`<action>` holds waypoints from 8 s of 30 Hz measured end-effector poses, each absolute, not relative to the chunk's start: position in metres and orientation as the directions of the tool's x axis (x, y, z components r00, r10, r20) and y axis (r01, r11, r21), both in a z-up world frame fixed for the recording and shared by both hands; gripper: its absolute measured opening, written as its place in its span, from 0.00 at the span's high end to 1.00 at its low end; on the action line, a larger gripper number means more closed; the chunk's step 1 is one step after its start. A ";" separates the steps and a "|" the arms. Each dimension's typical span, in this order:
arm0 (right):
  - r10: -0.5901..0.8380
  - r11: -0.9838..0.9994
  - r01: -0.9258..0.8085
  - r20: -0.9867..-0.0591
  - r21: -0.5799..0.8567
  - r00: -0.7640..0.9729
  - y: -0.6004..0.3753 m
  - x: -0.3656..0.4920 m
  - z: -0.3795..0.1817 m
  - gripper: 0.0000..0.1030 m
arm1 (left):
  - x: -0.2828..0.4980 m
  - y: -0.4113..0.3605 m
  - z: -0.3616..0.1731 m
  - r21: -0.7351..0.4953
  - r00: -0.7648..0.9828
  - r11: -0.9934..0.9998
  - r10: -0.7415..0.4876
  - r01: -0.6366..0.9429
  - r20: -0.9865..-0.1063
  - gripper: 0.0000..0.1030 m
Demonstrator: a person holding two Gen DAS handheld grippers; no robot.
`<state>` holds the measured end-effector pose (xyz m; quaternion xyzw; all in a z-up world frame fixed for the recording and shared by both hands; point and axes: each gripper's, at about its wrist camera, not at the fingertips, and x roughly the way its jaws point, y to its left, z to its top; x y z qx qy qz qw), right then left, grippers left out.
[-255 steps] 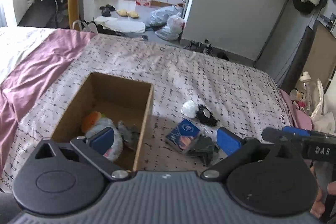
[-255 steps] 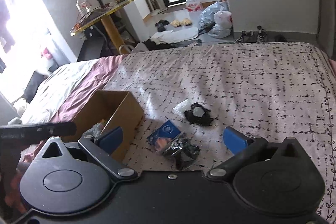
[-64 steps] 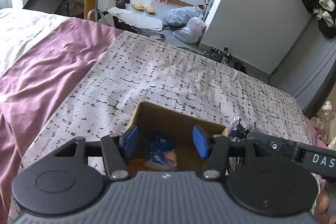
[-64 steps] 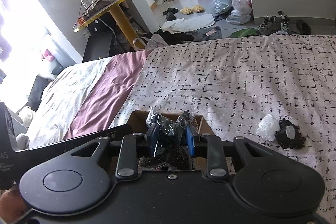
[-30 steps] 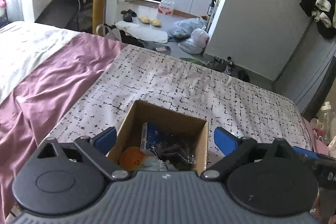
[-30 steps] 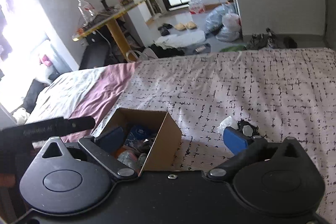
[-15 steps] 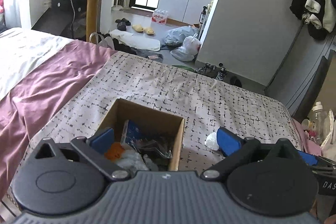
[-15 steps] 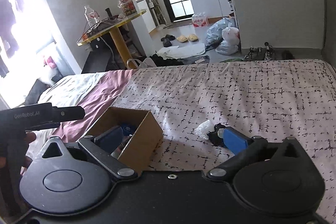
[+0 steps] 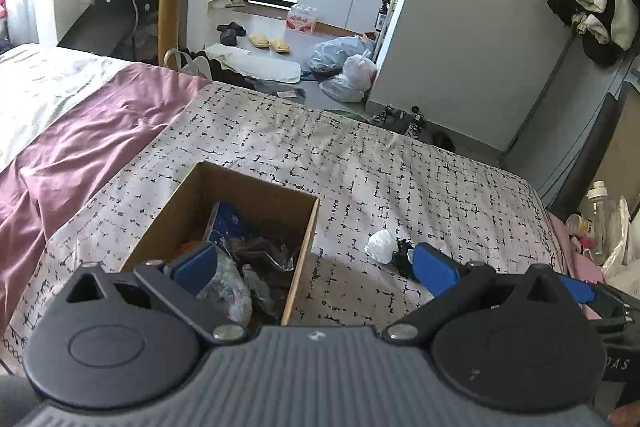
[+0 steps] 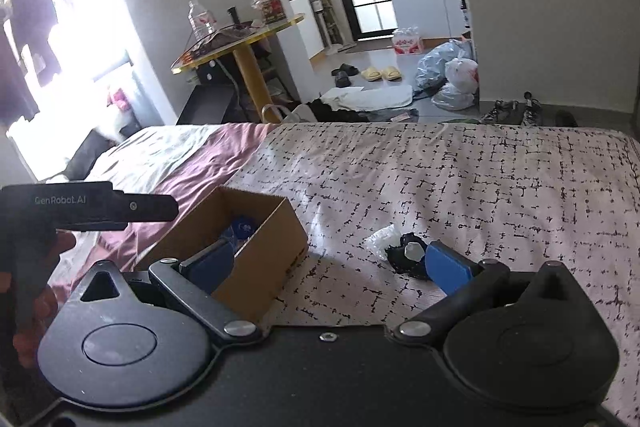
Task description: Organize soft objects
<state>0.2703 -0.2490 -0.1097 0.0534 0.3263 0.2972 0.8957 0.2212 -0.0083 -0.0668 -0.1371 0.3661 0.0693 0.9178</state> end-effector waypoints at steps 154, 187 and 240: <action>0.353 0.907 -0.422 -0.577 0.016 0.737 -0.193 0.247 -0.081 0.68 | 0.226 0.024 -0.080 -0.287 0.760 0.952 -0.107 -0.108 -0.641 0.53; 0.459 0.838 -0.542 -0.608 0.055 0.648 -0.089 0.262 -0.099 0.68 | 0.238 0.114 -0.119 -0.305 0.708 0.929 -0.072 -0.208 -0.703 0.52; 0.491 0.871 -0.374 -0.523 0.320 0.697 -0.162 0.190 -0.063 0.00 | 0.165 0.088 -0.043 -0.216 0.699 0.951 0.001 -0.223 -0.716 0.00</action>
